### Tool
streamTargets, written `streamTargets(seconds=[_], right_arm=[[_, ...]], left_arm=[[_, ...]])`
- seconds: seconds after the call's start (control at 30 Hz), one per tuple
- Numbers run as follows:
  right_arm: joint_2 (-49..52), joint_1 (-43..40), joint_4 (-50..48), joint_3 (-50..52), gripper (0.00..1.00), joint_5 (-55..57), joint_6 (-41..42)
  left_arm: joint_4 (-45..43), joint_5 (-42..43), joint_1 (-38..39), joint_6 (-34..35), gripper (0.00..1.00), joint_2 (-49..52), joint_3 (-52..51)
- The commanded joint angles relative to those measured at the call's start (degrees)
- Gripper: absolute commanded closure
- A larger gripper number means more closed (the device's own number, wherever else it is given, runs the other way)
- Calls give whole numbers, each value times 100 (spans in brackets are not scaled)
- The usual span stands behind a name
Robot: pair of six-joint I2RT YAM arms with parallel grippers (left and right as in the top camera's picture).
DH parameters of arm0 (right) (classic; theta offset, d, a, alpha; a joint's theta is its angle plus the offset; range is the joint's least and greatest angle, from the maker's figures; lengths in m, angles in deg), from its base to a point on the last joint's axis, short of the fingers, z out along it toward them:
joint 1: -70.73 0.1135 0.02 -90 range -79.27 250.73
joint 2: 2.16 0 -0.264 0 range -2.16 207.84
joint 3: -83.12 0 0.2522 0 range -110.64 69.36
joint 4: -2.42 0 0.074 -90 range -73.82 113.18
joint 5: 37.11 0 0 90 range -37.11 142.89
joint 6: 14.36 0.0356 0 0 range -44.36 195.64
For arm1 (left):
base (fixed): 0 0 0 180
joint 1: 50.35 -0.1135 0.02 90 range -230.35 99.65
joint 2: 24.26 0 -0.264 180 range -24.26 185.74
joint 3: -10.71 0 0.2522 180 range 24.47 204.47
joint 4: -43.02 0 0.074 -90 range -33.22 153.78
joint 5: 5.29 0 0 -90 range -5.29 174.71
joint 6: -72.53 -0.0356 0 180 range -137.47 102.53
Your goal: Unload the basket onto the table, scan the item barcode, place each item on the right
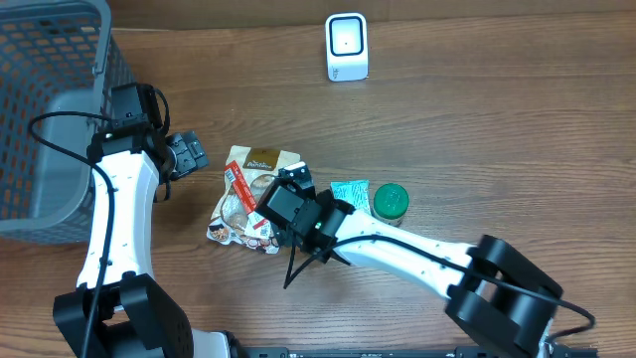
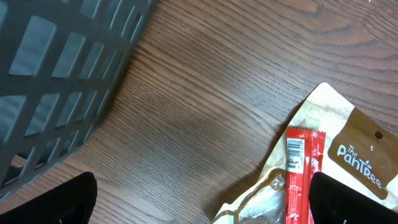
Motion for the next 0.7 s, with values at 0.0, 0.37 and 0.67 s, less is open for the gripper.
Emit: streamTargets(seconds=[0.0,0.37,0.67], right_arm=[[205,-2,-173,-118,21,160,-31],[376,9,-291,-103,30,-57,-11],[699,9,-369,-103,42,-302,-11]], left_arm=[[9,-76,13,-66,0,-48,33],[9,-76,13,-66,0,-48,33],[9,-76,13,-66,0,-48,33]])
